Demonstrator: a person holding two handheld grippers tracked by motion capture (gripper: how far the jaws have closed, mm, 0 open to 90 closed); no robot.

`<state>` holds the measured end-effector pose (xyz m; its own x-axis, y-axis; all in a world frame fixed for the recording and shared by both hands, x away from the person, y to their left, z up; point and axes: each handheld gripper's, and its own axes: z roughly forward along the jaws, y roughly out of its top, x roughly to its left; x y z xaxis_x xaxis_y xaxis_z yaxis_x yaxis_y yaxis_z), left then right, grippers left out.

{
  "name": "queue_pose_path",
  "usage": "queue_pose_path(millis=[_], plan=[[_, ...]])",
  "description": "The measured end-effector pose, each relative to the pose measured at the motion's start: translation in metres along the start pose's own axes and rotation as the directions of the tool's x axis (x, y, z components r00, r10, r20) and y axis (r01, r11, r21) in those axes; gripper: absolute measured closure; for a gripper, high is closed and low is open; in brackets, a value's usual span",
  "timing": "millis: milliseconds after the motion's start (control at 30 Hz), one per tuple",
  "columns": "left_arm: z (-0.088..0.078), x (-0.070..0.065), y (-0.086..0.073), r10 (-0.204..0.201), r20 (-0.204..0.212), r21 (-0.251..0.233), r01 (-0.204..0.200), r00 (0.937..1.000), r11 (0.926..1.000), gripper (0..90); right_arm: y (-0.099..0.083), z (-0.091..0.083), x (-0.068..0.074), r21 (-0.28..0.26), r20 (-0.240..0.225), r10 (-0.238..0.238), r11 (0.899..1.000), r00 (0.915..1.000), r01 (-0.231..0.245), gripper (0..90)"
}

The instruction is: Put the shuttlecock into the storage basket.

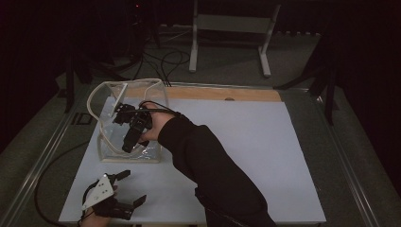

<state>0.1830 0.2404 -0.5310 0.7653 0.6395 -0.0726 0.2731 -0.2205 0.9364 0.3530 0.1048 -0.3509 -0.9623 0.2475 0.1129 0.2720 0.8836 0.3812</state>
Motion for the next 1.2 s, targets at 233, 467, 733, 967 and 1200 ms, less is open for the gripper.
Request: queue_pose_path(millis=[233,467,733,967,1200], plan=[[0.000,0.000,0.000,0.000,0.001,0.000,0.000,1.0000,1.0000,0.6,0.000,-0.004,0.001,-0.001,0.017,-0.023,1.000,0.9996,0.023,7.0],[0.000,0.000,0.000,0.001,0.000,0.000,-0.001,1.0000,1.0000,0.6,-0.001,-0.009,0.003,-0.015,0.032,-0.043,0.999,0.9986,0.044,6.9],[0.000,0.000,0.000,0.000,0.000,-0.001,0.000,1.0000,1.0000,0.6,-0.003,-0.015,0.004,-0.034,0.049,-0.046,0.998,0.9978,0.047,6.9],[0.001,0.000,0.000,-0.001,0.001,0.000,0.001,1.0000,1.0000,0.6,-0.009,-0.022,0.002,-0.053,0.047,-0.041,0.998,0.9981,0.043,7.0],[0.001,0.000,0.000,0.003,0.000,0.003,-0.003,1.0000,1.0000,0.6,-0.020,-0.029,-0.003,-0.091,0.055,-0.026,0.995,0.9982,0.031,7.0]])
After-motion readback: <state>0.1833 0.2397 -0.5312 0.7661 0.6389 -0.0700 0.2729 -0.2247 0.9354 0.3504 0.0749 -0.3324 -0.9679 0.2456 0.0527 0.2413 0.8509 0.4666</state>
